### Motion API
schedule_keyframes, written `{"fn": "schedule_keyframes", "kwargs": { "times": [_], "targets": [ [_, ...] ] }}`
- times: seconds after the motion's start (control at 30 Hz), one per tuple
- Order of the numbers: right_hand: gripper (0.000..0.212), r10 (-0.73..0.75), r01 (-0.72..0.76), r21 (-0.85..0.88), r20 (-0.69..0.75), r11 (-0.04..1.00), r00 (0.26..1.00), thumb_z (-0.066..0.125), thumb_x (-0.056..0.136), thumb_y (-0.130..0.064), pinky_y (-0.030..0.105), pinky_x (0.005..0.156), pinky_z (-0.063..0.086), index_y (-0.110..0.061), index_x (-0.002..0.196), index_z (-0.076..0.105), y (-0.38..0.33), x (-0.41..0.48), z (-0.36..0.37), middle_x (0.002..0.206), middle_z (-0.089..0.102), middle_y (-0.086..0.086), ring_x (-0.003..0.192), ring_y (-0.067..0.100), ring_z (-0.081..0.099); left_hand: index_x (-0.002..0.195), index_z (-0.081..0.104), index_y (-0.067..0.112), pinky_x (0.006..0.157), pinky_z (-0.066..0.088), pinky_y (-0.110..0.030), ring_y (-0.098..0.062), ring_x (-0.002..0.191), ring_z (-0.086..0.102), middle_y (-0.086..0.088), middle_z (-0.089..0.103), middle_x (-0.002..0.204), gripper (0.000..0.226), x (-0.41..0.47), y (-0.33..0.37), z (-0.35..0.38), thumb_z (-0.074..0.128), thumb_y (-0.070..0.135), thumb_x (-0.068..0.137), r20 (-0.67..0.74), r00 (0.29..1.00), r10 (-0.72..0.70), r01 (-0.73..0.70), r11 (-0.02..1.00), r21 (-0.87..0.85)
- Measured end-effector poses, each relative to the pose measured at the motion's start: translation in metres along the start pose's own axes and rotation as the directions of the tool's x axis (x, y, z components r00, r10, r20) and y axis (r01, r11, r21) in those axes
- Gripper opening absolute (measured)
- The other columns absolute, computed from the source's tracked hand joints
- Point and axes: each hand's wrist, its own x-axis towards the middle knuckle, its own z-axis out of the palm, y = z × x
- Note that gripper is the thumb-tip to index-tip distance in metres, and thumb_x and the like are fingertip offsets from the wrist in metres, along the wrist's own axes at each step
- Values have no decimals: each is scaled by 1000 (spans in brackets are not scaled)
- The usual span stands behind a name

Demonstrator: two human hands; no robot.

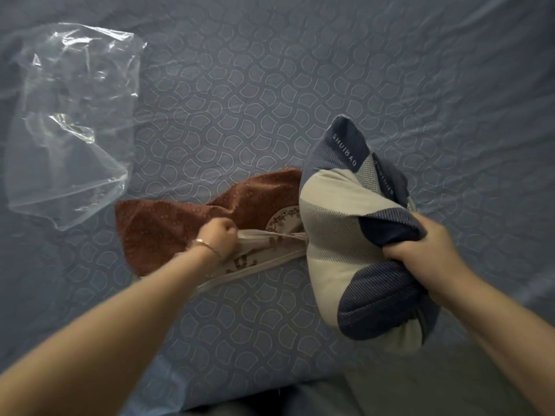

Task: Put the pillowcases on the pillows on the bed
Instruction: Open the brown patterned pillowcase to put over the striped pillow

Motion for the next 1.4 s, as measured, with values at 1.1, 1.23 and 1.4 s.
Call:
{"fn": "schedule_keyframes", "kwargs": {
  "times": [1.1,1.23,1.4],
  "targets": [
    [20,398,-461,221,278,859,874,49,72,13,21,45,33,-6,70,54,-60,-65,104,40,47,0,45,18,46,78,70,-4,74,46,-40,-40,83,60,-25,61,89,24,-35,-92,-134,50,8,72,-442,853,276,-196,956,220],
    [19,436,-492,266,242,829,867,47,71,10,22,44,32,-6,62,48,-63,-64,93,41,43,2,39,16,43,73,63,-1,60,28,-25,-21,67,49,-9,51,64,26,-40,-75,-125,41,12,67,-492,816,303,-372,927,-46],
    [30,498,-576,388,289,720,817,39,77,4,13,34,36,-4,48,42,-69,-56,81,36,42,7,28,18,44,61,55,12,51,33,-8,0,52,44,7,45,49,16,-64,-93,-104,39,11,65,-526,823,214,-364,910,-200]
  ]
}}
